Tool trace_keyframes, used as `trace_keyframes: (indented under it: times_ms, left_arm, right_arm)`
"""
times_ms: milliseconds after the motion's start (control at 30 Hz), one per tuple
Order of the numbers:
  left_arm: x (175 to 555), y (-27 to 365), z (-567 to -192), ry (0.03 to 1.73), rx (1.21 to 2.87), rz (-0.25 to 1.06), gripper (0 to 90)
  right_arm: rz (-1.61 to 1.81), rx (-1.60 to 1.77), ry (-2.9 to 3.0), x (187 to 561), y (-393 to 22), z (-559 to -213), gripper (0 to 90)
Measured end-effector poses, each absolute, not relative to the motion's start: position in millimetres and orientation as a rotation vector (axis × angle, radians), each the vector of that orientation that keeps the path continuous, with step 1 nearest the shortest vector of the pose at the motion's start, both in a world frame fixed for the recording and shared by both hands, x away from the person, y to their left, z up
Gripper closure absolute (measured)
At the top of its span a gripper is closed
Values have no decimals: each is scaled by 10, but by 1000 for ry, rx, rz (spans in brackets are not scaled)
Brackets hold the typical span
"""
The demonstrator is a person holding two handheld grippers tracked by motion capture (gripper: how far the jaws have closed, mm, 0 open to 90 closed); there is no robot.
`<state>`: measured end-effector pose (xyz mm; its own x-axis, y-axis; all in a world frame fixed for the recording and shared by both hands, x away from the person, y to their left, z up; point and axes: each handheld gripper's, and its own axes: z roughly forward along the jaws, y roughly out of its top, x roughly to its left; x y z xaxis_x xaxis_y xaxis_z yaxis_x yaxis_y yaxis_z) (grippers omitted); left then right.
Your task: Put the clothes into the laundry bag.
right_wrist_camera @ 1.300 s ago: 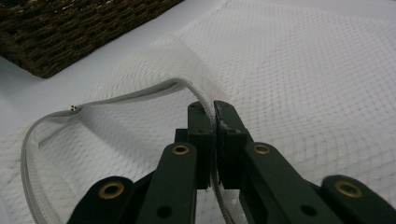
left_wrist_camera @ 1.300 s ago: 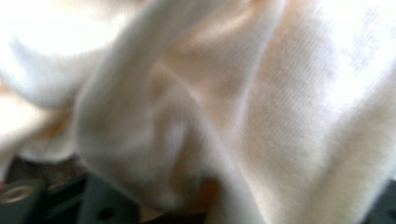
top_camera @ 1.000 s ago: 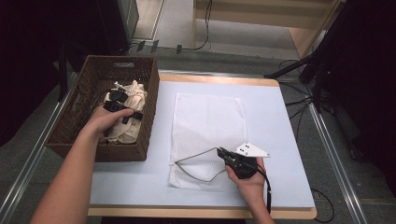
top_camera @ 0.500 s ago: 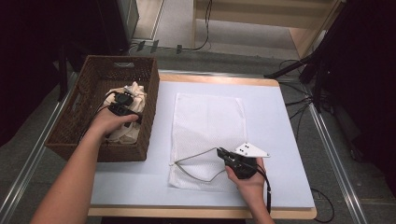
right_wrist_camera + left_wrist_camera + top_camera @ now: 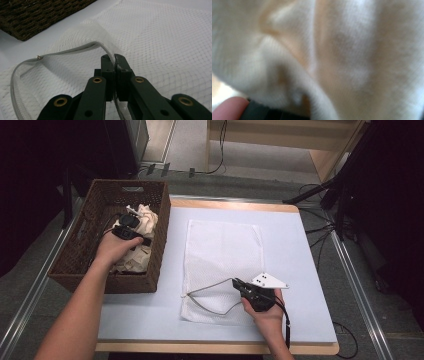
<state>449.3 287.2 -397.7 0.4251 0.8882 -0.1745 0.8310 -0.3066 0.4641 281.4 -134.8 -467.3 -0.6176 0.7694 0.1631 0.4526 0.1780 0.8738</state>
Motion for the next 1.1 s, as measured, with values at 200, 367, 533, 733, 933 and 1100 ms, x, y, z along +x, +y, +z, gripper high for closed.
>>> trace_keyframes:
  times_ms: [200,367,533,733,933,1100]
  left_arm:
    - [4403,2882,-3836,1369,2104,215,760]
    - [4331,2933,-3718,1314,2018,266,760]
    - [4248,2938,-3587,1251,1925,265,761]
    - [4068,2765,-3398,1162,1892,307,764]
    - [3926,2474,-3113,1041,1885,224,765]
    - [3775,2051,-3111,920,1951,123,765]
  right_arm:
    - [1421,1162,2149,2819,-1343,-4669,887]
    - [1423,1161,2149,2823,-1348,-4668,887]
    - [1421,1161,2150,2826,-1355,-4672,887]
    - [1424,1165,2149,2827,-1353,-4674,887]
    - [1424,1158,2150,2830,-1352,-4673,887]
    - [1425,1161,2147,2834,-1359,-4669,887]
